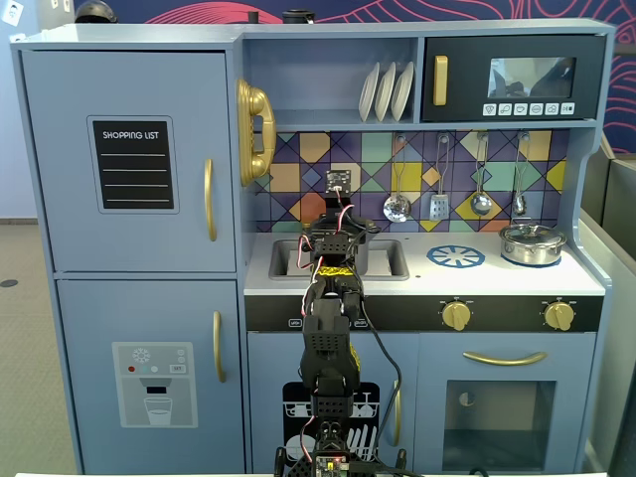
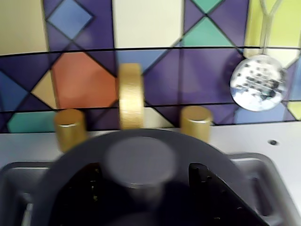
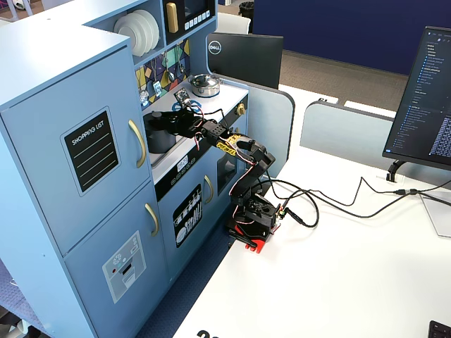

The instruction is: Take off the lid from the gray recipient and place it on the counter

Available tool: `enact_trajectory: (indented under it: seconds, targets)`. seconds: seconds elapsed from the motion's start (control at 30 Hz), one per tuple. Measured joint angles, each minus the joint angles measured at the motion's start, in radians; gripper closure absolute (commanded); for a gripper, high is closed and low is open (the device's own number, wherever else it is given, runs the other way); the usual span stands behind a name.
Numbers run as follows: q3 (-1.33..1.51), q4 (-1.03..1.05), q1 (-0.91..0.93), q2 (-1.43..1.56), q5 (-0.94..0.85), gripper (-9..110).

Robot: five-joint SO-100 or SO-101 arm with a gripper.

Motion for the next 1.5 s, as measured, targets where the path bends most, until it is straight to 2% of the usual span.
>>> enact_trajectory:
  seconds: [0.13, 0.4, 0.77, 1.2, 1.5]
  targets:
    - [-0.005, 0.0, -0.011, -0.009, 0.0, 101]
    - [-0.011, -0.02, -0.023, -0.014, 0.008, 101]
    - [-0.173, -0.031, -0.012, -0.026, 0.005, 102]
    - [-0.173, -0.002, 0.293, 0.011, -0.006, 102]
    - [-0.011, -0.149, 0.463, -0.009, -0.006, 102]
